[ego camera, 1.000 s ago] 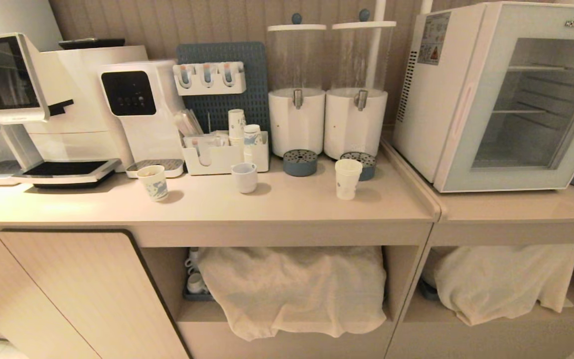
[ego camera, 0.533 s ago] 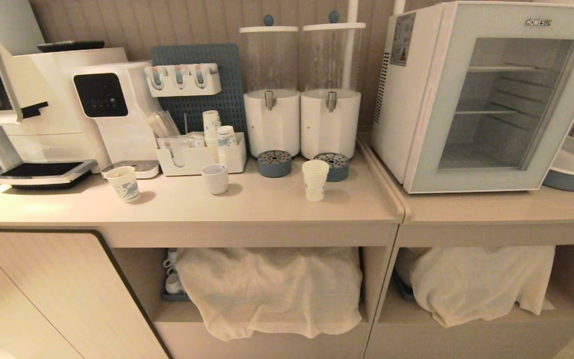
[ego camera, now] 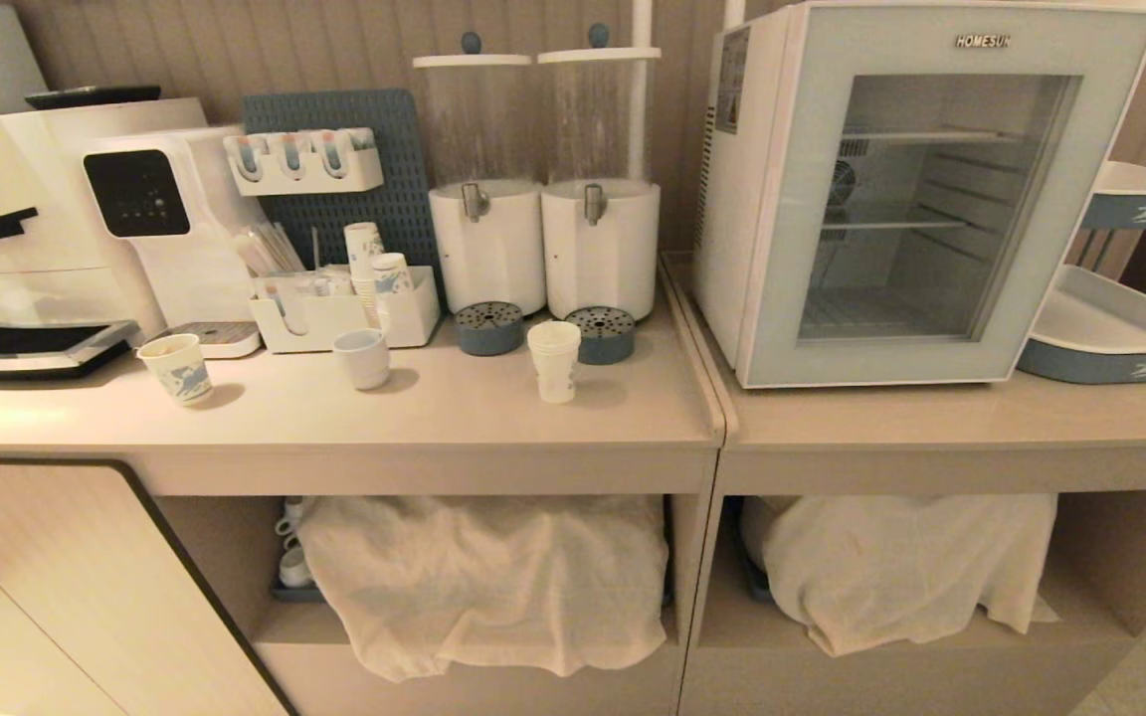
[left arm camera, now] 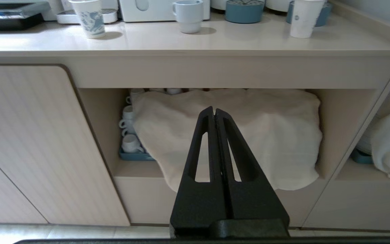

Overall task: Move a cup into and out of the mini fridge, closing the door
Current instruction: Open the freezer door

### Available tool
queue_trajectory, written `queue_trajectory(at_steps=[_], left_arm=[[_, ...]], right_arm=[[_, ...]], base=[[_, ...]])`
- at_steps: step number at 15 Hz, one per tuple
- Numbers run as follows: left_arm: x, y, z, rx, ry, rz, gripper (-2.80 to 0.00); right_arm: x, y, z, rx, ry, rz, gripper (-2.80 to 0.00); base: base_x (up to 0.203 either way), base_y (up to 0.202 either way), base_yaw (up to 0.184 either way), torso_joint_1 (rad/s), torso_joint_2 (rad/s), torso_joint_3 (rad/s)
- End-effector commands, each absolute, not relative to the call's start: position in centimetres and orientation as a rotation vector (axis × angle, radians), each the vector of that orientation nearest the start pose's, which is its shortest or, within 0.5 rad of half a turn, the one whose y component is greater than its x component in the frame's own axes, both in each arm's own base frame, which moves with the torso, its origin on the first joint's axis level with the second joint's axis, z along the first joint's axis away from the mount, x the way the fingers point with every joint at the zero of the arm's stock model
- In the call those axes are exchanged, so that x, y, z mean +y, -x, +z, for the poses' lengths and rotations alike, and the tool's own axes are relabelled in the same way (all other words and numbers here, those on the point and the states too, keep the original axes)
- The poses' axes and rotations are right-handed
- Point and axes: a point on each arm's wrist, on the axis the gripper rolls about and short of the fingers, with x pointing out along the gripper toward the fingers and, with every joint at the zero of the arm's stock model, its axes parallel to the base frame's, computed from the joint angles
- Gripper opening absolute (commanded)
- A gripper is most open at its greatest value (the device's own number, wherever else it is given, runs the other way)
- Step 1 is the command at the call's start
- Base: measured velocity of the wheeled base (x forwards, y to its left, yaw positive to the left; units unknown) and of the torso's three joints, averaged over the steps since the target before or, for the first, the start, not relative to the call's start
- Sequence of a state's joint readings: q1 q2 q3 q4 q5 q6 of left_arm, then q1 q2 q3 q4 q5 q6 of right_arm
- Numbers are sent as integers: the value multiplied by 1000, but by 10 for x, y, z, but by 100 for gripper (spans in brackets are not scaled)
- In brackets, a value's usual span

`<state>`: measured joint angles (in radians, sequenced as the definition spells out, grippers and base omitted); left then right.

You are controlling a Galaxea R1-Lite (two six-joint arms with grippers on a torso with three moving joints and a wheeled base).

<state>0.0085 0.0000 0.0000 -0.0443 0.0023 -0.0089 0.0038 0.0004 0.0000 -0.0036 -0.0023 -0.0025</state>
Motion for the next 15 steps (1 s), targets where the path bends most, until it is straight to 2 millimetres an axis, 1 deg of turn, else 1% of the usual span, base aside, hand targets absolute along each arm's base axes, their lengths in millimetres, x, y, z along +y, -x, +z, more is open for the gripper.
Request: queue_trajectory(at_steps=[1, 15], left_arm=[[0, 22, 75, -28, 9, 11, -280], [0, 22, 75, -28, 9, 11, -280]], right_arm=[[0, 23, 75, -3, 3, -1, -280], [0, 23, 75, -4, 3, -1, -280]], base=[[0, -196, 1, 2, 2, 2], [0, -191, 1, 2, 1, 5]])
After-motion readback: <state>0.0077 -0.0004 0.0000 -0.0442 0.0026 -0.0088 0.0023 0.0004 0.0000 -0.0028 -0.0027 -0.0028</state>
